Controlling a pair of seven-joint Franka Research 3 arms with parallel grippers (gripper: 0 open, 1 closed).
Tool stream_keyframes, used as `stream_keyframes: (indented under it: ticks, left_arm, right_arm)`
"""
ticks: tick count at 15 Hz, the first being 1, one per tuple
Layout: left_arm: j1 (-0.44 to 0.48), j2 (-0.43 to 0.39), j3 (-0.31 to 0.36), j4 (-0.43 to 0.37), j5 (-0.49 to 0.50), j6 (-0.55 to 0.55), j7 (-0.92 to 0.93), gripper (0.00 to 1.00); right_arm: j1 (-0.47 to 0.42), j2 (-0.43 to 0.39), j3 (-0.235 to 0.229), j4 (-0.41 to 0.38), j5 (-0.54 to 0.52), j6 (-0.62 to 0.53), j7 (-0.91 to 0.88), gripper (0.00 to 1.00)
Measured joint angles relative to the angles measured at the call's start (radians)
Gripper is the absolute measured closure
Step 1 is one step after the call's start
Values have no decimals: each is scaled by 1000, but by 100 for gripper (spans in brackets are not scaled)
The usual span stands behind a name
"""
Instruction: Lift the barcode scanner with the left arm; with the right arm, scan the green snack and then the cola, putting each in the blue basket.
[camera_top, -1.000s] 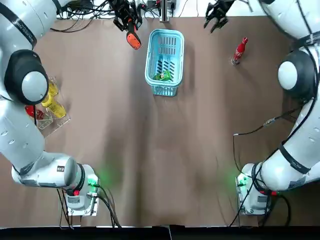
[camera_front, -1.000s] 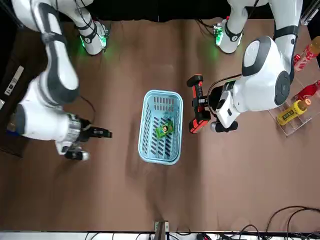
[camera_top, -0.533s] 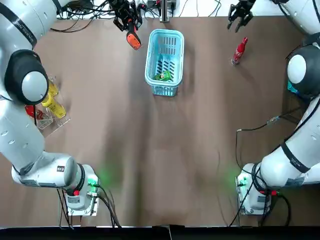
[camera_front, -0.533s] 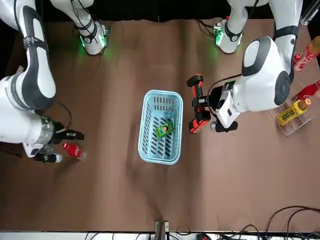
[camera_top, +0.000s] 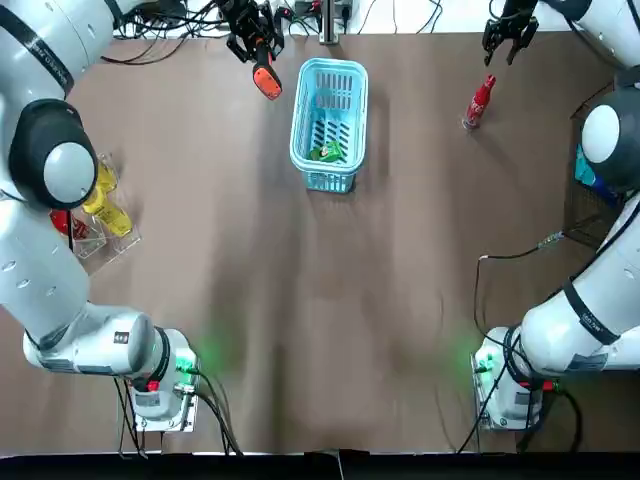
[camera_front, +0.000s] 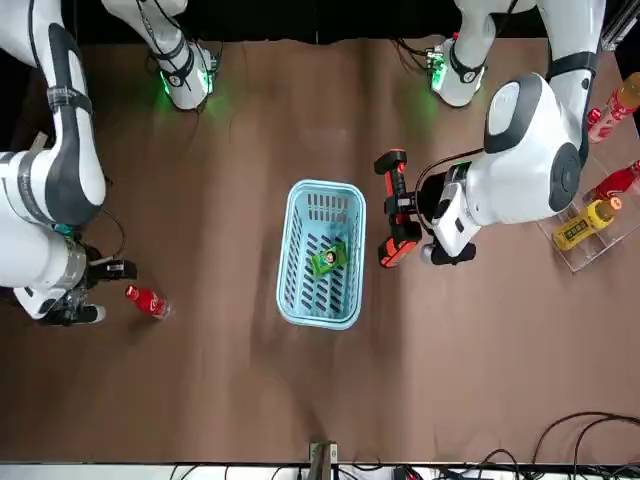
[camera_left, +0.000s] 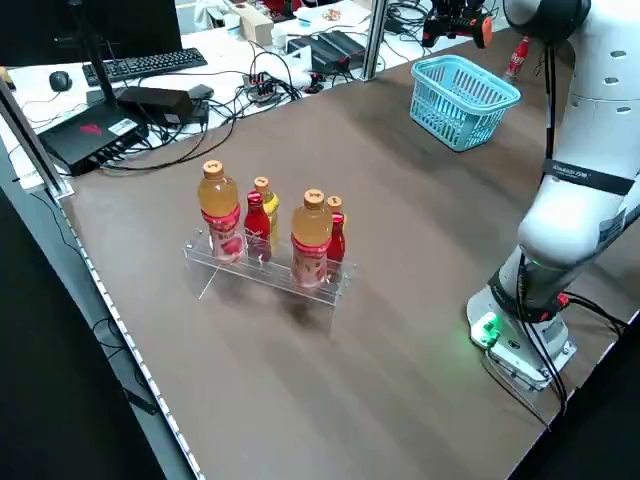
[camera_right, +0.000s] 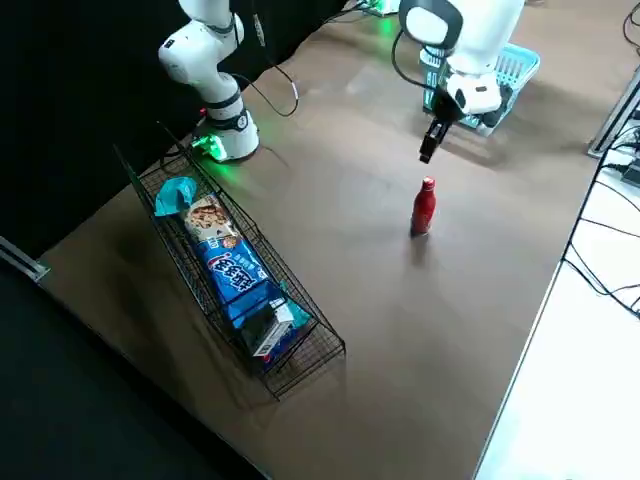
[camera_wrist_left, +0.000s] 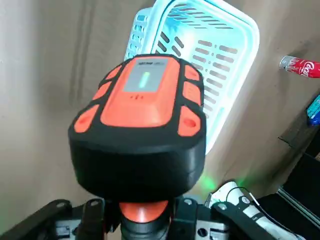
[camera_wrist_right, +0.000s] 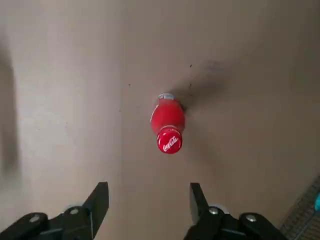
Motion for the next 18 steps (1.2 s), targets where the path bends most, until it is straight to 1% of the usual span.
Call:
stream_keyframes:
  ticks: [5, 7, 8, 9, 12, 15, 16, 17, 18]
  left_arm:
    - [1, 4, 1, -1, 0, 0, 0, 66]
    - [2, 4, 1, -1, 0, 0, 0, 66]
    - [2, 4, 1, -1, 0, 0, 0, 66]
    - [2, 5, 1, -1, 0, 0, 0, 66]
    - [2, 5, 1, -1, 0, 0, 0, 66]
    - [2, 5, 1, -2, 0, 0, 0, 66]
    - [2, 5, 1, -2, 0, 0, 0, 66]
    - [2, 5, 1, -2, 0, 0, 0, 66]
    - [2, 5, 1, -2, 0, 0, 0, 66]
  right_arm:
    - [-6, 12, 0, -115, 0, 199, -9, 30]
    - [-12, 13, 0, -150, 0, 246, -10, 31]
    - [-15, 13, 0, -160, 0, 254, -11, 31]
    - [-17, 13, 0, -164, 0, 257, -12, 34]
    - [-23, 14, 0, -169, -1, 267, -14, 36]
    - [-24, 22, 1, -181, -1, 281, -15, 40]
    - [-24, 24, 2, -183, -1, 283, -15, 48]
    - [-24, 25, 2, -184, -1, 284, -15, 48]
    - [-24, 26, 2, -185, -1, 286, -15, 53]
